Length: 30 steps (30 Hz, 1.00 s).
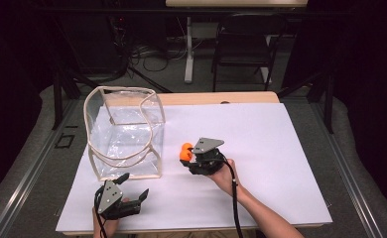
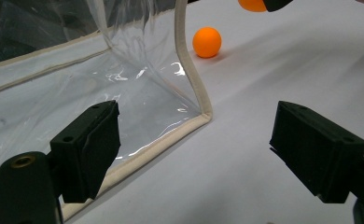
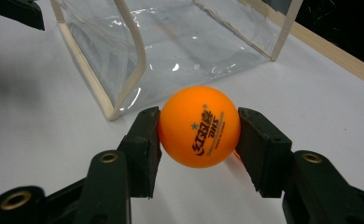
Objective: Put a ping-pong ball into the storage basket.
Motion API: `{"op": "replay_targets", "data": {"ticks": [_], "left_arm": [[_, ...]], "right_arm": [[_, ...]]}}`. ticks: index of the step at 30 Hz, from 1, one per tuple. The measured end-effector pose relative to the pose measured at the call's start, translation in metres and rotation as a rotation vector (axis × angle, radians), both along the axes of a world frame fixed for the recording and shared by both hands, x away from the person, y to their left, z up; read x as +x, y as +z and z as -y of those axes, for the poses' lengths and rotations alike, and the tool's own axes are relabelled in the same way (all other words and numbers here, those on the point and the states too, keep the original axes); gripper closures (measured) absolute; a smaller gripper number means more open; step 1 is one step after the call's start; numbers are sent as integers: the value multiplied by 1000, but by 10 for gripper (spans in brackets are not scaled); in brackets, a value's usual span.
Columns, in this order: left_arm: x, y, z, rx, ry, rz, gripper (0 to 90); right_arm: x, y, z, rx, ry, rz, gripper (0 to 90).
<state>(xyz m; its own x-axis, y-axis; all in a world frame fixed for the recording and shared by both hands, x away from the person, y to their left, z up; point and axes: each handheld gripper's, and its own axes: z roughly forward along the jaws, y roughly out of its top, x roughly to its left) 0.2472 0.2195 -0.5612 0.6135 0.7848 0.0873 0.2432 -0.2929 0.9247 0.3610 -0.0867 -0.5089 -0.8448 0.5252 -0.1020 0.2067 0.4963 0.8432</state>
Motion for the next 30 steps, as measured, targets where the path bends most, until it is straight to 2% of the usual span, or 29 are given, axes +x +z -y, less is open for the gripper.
{"op": "replay_targets", "data": {"ticks": [16, 30], "left_arm": [[1, 0, 2, 7, -8, -2, 156], [3, -1, 3, 7, -24, -3, 156]], "right_arm": [[1, 17, -1, 4, 6, 19, 509], [5, 33, -8, -35, 15, 32, 510]]}}
